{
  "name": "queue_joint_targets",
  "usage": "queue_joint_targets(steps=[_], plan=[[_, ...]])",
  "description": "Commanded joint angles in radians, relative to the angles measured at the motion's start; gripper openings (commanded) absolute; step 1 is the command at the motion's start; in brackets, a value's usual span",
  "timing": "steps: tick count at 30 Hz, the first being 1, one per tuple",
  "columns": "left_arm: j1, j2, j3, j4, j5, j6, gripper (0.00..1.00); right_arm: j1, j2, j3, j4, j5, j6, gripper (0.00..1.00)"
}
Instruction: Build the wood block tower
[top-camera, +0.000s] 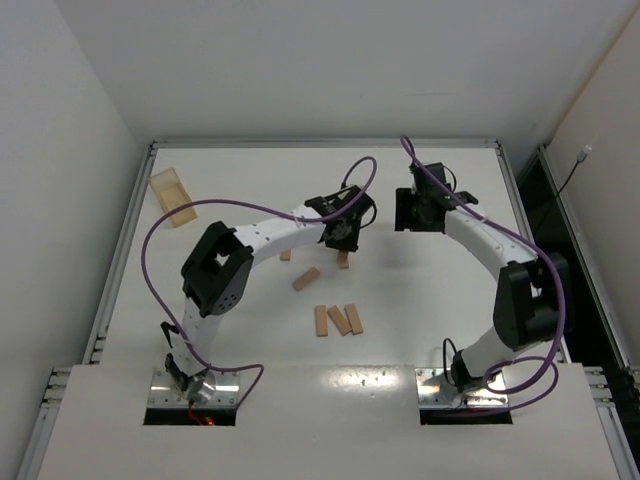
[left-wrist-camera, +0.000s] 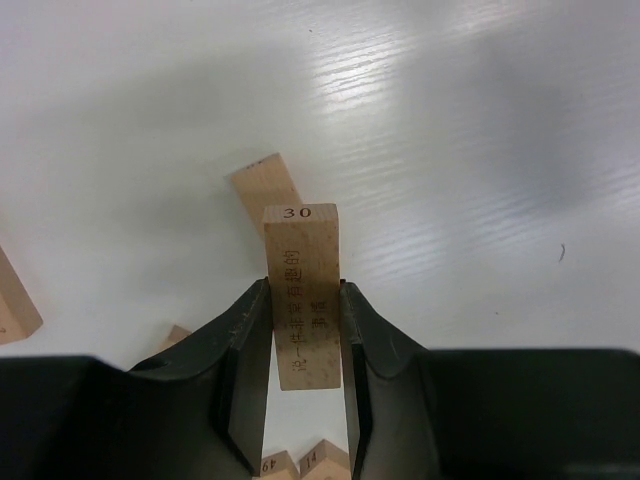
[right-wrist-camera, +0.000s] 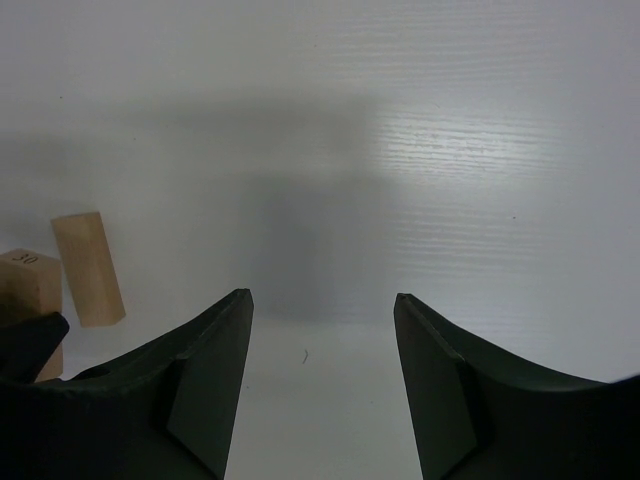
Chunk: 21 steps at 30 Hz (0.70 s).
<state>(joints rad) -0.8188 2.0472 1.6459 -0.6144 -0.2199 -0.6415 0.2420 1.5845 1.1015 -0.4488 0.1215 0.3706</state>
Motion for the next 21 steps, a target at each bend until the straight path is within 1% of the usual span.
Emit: queue_joint_targets(steps=[1,7,16,17,18,19,20,21], plan=[[0.000,0.039,0.046,-0.024,-0.030,-0.029,0.00,-0.015,-0.037,0.000,0.038,-0.010,0.019,0.56],[0.000,0.071,0.055,-0.024,-0.050,-0.029,0.00,-0.033,-0.046,0.000,0.038,-0.029,0.028,0.56],[0.000,0.116,0.075,-0.024,-0.039,-0.018,0.00,-0.043,-0.046,0.000,0.038,-0.051,0.028,0.55],[0.000,0.116,0.075,-0.024,-0.039,-0.018,0.02,-0.043,-0.046,0.000,0.038,-0.051,0.028,0.55],[0.000,0.116,0.075,-0.012,-0.029,-0.009,0.09,-0.043,-0.046,0.000,0.038,-0.051,0.028,0.55],[0.000,0.125,0.075,-0.011,-0.019,-0.009,0.24,-0.043,-0.046,0.000,0.038,-0.051,0.028,0.55],[0.000,0.125,0.075,-0.011,-0.019,-0.009,0.34,-0.043,-0.046,0.000,0.038,-0.062,0.028,0.55],[0.000,0.125,0.075,-0.011,-0.019,-0.009,0.41,-0.043,-0.046,0.000,0.038,-0.062,0.028,0.55]])
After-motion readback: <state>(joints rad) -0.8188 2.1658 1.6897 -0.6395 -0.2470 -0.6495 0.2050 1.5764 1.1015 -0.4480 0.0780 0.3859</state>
